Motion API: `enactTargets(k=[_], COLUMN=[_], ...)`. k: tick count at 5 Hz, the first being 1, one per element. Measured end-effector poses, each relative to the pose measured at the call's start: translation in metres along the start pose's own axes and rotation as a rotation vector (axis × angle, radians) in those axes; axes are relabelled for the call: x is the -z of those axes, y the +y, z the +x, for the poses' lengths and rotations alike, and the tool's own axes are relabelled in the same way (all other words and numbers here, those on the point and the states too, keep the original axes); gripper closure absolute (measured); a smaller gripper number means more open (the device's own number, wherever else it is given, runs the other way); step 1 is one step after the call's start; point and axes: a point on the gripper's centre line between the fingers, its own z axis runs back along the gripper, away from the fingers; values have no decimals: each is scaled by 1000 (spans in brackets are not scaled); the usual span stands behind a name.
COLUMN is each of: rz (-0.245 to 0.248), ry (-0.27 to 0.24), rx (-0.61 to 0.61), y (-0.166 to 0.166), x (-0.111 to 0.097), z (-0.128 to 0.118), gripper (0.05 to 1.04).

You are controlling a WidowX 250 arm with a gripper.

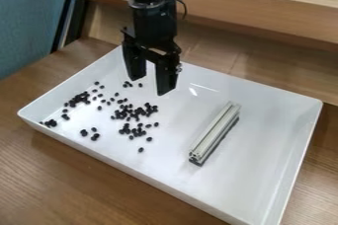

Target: Sweep into pile

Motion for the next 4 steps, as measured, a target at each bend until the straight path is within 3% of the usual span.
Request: enactTargets(k=[1,4], rz=[-13,-72], ry=[29,-32], rx=[-5,-70], y=[-1,-45], x=[10,19], z=[-2,17], gripper=[85,85])
